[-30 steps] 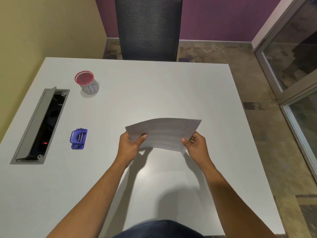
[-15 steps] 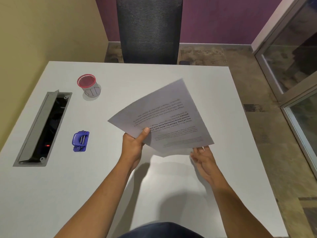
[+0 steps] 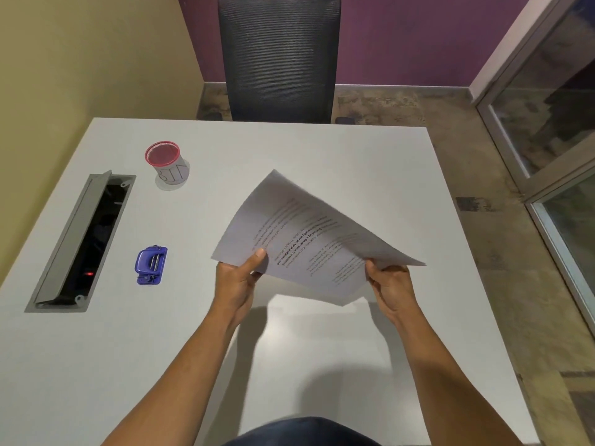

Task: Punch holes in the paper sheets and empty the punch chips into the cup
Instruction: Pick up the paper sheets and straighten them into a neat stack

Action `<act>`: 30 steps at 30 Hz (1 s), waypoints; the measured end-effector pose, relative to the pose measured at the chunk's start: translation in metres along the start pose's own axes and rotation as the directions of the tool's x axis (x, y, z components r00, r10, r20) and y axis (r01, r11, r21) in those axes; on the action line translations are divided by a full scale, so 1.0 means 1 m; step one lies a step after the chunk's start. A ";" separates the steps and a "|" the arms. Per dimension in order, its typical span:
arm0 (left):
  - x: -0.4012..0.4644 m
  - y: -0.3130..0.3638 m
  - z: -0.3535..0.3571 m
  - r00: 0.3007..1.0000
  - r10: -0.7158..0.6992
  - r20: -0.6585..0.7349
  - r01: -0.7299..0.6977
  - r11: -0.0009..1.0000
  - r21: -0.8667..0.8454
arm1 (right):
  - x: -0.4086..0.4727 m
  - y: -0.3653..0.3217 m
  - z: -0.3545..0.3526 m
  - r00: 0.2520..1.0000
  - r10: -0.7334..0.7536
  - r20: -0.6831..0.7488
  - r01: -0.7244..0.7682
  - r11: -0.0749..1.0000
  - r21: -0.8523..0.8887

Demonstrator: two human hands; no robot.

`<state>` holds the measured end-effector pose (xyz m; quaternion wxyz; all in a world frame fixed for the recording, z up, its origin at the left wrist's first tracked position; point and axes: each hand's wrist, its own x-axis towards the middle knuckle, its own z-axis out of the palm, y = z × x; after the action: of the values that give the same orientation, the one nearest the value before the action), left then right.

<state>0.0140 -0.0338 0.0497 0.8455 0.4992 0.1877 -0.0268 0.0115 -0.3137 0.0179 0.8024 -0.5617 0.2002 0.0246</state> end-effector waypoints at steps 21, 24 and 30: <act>0.016 -0.018 -0.045 0.989 0.138 0.059 -0.143 0.740 0.657 | -0.001 0.006 -0.002 0.997 -0.029 0.066 0.058 0.868 -0.494; 0.016 -0.022 -0.044 0.991 0.127 0.031 -0.115 0.737 0.666 | 0.000 0.009 0.000 0.998 -0.045 0.051 0.065 0.853 -0.518; 0.020 -0.015 -0.040 0.989 0.145 0.019 -0.123 0.757 0.642 | 0.003 0.002 0.000 0.997 -0.080 -0.009 0.067 0.880 -0.470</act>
<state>0.0173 -0.0040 0.0134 0.6208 0.7703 0.1445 -0.0209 0.0136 -0.3134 0.0151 0.6402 -0.7464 0.1783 0.0339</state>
